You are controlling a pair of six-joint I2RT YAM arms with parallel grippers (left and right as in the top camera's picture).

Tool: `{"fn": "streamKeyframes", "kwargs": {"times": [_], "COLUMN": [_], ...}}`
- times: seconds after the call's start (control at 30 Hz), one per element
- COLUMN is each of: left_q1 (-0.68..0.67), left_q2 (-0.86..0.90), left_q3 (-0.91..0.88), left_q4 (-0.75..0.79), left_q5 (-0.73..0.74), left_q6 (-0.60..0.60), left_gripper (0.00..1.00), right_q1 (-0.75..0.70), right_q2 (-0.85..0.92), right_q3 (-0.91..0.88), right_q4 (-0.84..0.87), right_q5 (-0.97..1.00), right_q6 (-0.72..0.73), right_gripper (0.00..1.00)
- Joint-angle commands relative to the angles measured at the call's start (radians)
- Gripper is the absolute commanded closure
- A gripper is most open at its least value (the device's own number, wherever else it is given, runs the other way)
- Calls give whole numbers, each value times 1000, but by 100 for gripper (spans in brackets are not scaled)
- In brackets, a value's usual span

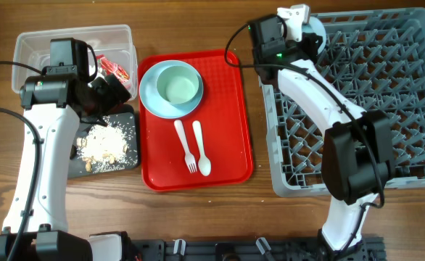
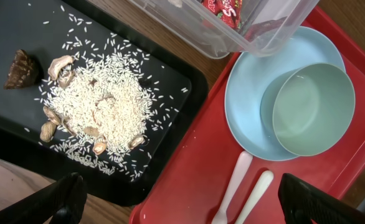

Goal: Sort waste into correct bins and load items into the dishwasher rack
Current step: 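Grasp the light blue bowl with the right gripper and lift it, then place the light blue bowl upside down in the rack's top row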

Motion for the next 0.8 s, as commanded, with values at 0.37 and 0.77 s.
{"fn": "streamKeyframes", "kwargs": {"times": [0.37,0.77], "left_q1": [4,4], "left_q2": [-5,-5], "left_q3": [3,3], "left_q4": [3,2], "left_q5": [-13,-13], "left_q6": [-17,-17], "left_gripper": [0,0], "right_q1": [38,17], "right_q2": [-14,-14], "right_q3": [-17,-17], "right_q4": [-178,51], "right_q5": [-217,32], "right_q6": [91,-5], "right_gripper": [96,96]}}
